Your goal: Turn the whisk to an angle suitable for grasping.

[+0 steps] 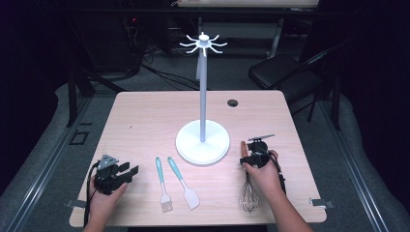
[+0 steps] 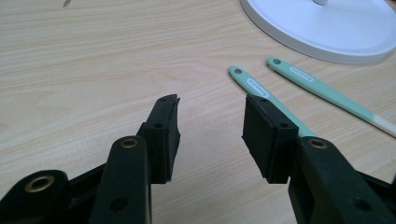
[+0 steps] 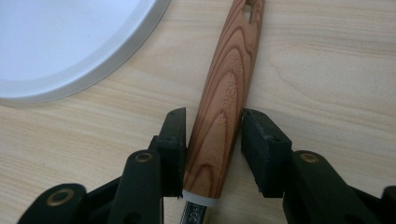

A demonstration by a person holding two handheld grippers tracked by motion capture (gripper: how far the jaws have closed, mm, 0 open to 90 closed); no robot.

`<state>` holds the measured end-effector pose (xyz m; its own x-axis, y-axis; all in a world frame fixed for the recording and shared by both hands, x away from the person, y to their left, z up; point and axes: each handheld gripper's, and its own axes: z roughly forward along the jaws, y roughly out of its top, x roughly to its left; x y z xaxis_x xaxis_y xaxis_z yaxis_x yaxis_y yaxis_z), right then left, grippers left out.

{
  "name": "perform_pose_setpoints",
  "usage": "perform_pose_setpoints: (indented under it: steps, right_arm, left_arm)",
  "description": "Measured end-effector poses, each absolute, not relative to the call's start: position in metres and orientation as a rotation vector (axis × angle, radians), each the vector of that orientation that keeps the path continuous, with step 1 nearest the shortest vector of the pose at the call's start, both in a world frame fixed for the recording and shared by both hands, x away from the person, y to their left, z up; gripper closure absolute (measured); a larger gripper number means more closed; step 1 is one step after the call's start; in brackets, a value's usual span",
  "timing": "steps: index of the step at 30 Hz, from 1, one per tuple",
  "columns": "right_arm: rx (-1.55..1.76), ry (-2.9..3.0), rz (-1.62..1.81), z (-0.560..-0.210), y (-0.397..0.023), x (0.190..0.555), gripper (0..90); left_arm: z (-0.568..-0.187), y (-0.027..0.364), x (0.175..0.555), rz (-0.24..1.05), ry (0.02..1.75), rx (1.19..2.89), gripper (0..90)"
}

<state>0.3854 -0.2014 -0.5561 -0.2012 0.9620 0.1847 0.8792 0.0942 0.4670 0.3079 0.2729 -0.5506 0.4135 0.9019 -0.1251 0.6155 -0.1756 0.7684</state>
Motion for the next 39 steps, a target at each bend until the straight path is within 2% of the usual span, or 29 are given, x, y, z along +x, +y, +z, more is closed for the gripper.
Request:
perform_pose_setpoints:
  steps: [7, 26, 39]
  right_arm:
    - [1.922, 2.174, 0.741, -0.556, -0.199, 0.389, 69.4]
    - [1.901, 2.17, 0.829, -0.553, -0.209, 0.38, 70.5]
    - [1.801, 2.149, 0.963, -0.534, -0.212, 0.36, 70.5]
  left_arm:
    - [-0.55, 0.274, 0.308, 0.467, 1.291, 1.895, 55.2]
    - [-0.549, 0.274, 0.308, 0.473, 1.291, 1.882, 55.1]
    - [-0.548, 0.269, 0.307, 0.458, 1.265, 1.875, 54.5]
